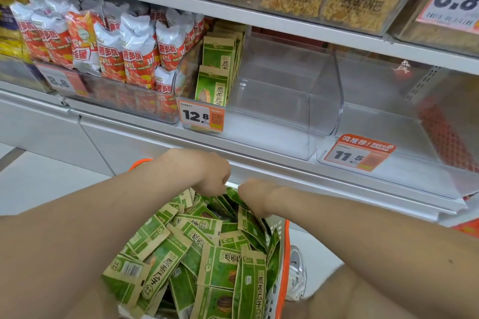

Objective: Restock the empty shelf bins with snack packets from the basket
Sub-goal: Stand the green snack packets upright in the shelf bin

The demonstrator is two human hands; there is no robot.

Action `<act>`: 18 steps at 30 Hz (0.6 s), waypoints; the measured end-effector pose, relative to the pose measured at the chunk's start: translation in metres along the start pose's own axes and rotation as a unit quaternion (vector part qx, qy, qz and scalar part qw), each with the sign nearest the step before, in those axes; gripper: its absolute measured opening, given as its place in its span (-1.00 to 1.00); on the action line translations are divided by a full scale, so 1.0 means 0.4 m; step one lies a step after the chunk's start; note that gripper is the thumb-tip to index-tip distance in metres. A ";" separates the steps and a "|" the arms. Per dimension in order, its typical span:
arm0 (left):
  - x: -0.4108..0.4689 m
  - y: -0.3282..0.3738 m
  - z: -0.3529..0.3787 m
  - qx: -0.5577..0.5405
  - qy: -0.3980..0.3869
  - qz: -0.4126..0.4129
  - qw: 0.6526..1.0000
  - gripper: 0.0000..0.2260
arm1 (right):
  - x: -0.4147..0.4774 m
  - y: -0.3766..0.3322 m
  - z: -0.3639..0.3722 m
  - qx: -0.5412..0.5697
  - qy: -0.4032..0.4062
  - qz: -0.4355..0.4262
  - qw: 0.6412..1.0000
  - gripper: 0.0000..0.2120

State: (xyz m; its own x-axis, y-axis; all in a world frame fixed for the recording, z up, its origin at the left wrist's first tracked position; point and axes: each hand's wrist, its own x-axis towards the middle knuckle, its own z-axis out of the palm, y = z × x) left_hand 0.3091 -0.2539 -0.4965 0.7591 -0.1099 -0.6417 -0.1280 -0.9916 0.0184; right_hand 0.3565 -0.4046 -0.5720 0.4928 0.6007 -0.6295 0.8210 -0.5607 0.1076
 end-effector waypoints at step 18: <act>-0.141 -0.138 -0.088 -0.376 0.186 -0.027 0.907 -0.77 | -0.152 0.032 -0.290 0.338 0.405 -0.052 0.848 -0.80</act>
State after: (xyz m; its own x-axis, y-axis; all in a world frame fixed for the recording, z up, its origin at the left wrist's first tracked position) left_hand 0.2958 -0.1953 -0.4344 0.9324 0.0633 -0.3559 0.2806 -0.7475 0.6021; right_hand 0.3705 -0.3822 -0.4432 0.6894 0.7073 0.1562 0.6541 -0.5153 -0.5538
